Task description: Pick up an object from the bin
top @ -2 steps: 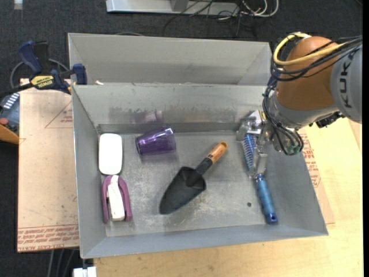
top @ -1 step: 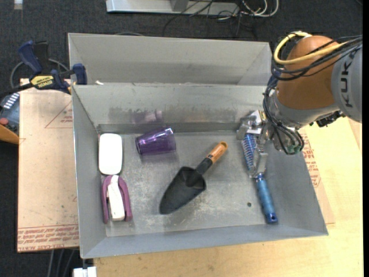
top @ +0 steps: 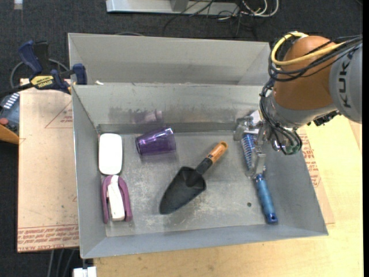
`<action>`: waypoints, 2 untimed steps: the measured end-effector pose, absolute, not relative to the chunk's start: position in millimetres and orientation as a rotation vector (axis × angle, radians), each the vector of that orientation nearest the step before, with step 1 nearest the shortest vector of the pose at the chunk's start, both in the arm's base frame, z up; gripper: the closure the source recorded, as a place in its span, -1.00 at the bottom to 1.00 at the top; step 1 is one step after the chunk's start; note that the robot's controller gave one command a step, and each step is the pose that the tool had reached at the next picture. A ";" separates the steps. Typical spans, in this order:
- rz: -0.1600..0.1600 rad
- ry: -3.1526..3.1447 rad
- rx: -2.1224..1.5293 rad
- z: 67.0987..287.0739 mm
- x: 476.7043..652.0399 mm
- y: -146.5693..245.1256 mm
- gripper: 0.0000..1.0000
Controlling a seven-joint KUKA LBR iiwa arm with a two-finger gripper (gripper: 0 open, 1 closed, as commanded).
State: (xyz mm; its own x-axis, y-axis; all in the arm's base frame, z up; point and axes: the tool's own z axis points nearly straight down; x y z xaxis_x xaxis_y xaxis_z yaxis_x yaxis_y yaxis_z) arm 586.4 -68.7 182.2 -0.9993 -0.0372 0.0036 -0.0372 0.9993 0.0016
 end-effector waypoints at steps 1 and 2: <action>-0.003 -3.139 0.129 114.6 585.6 26.0 -1.00; -0.005 -3.135 0.171 70.9 585.1 100.9 -1.00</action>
Offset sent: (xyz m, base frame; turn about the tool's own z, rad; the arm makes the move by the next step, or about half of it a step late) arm 0.0049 0.0922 -0.0734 -0.2744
